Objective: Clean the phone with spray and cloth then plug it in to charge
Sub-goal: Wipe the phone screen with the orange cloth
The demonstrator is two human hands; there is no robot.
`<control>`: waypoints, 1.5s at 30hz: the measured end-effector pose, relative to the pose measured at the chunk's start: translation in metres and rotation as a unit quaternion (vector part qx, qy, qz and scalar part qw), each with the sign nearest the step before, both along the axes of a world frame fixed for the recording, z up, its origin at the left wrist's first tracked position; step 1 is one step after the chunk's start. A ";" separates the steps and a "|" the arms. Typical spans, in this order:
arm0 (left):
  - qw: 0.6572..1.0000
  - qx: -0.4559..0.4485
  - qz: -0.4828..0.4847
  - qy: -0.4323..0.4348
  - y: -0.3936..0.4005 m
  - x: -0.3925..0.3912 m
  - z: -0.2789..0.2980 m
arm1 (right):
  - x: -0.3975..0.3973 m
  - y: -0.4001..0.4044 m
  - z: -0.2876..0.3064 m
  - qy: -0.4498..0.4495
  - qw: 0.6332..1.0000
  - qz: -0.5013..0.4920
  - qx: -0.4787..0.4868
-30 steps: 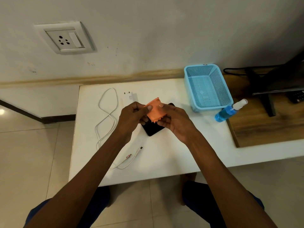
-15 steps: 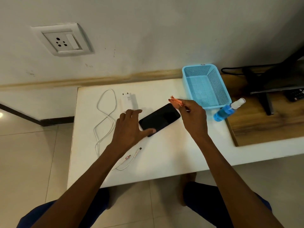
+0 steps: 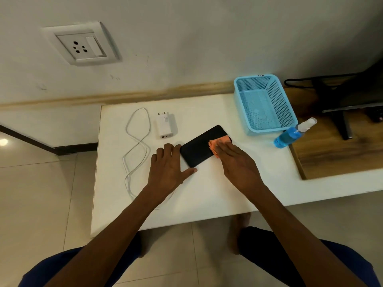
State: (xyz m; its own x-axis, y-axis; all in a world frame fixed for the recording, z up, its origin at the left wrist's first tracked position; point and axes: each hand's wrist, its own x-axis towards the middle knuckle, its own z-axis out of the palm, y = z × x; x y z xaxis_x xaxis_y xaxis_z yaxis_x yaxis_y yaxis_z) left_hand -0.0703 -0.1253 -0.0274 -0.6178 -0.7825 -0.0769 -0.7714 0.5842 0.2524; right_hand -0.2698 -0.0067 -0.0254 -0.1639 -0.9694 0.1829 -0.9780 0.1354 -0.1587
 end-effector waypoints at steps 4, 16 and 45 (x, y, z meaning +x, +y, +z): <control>1.000 -0.004 -0.002 0.007 -0.001 -0.001 -0.001 | 0.003 0.003 -0.008 0.043 0.999 0.004 -0.003; 0.999 0.022 0.017 0.031 -0.005 -0.002 0.003 | 0.033 -0.004 -0.008 0.009 0.992 0.123 -0.010; 0.999 -0.003 -0.007 0.047 -0.010 -0.002 0.000 | -0.007 -0.037 0.003 -0.099 0.989 -0.091 0.061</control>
State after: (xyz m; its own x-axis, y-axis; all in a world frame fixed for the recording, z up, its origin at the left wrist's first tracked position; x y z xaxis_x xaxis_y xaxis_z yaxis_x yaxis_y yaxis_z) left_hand -0.0725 -0.1356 -0.0278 -0.6331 -0.7739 -0.0130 -0.7361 0.5968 0.3192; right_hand -0.2764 -0.0440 -0.0223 -0.3583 -0.9335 0.0129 -0.8869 0.3360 -0.3169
